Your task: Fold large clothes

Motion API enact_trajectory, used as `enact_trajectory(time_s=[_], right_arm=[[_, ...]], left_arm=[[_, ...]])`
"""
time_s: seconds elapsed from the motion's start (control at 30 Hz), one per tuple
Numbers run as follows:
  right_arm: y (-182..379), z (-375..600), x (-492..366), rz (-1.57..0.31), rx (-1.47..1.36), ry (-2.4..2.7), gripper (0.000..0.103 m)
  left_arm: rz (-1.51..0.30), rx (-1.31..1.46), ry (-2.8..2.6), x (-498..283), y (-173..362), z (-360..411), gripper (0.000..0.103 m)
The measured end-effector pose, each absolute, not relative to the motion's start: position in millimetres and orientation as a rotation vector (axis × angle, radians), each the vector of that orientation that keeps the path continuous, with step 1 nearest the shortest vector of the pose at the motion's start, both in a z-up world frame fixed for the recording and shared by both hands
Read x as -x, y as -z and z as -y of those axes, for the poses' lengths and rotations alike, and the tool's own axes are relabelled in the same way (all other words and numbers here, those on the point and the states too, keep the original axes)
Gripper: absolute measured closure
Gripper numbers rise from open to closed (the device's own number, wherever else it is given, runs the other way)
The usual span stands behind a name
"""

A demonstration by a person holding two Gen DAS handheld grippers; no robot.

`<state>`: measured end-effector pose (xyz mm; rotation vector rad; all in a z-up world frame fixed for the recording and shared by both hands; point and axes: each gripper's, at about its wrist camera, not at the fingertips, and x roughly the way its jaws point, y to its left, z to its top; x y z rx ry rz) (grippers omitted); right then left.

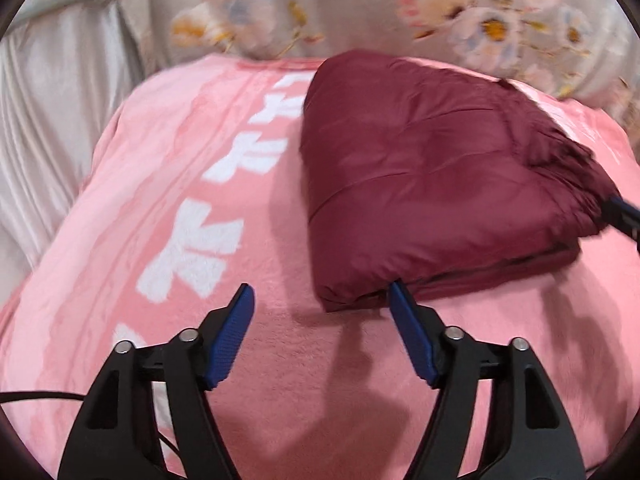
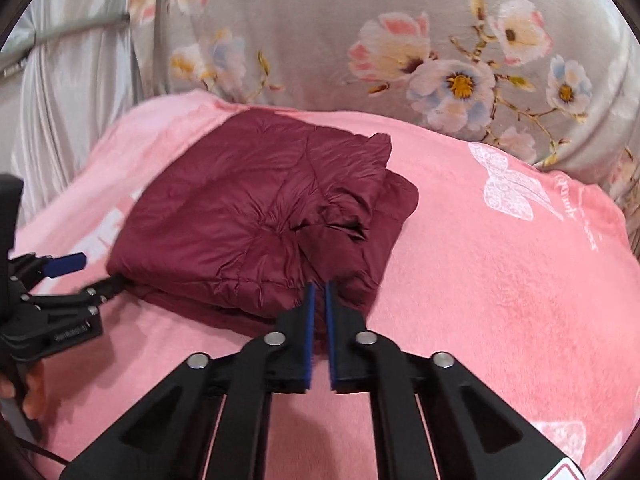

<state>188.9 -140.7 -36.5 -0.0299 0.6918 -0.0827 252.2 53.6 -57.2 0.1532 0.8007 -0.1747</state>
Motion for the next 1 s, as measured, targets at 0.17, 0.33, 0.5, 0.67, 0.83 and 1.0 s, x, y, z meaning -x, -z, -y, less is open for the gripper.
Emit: enact_trajectory(time_s=[0.17,0.33,0.5,0.67,0.83,1.0], right_arm=[[49.7,139.6,-209.1,-0.734,0.039,0.133,0.102],[68.9,141.6,-225.8,-0.8,0.011,0.143,0.103],[82.3,139.7,-234.8,-0.841,0.008,0.154,0.103],[88.1,140.0,-242.0,-0.866,0.007,0.161,0.103],[90.0,139.4,-245.6,-0.872,0.008,0.161,0.103],[91.4,140.2,-248.4,-0.875,-0.007,0.153,0.103]], left_arm=[[-0.812,-0.117,0.145,-269.8,56.0,-54.7,0.037],[-0.831,-0.12,0.124,-282.5,65.1,-48.1,0.036],[-0.857,-0.105,0.124,-292.7,77.5,-46.4,0.036],[-0.872,-0.088,0.127,-298.8,83.7,-45.9,0.035],[-0.878,-0.079,0.127,-301.8,85.5,-45.3,0.034],[-0.877,-0.086,0.105,-305.7,86.8,-42.2,0.031]])
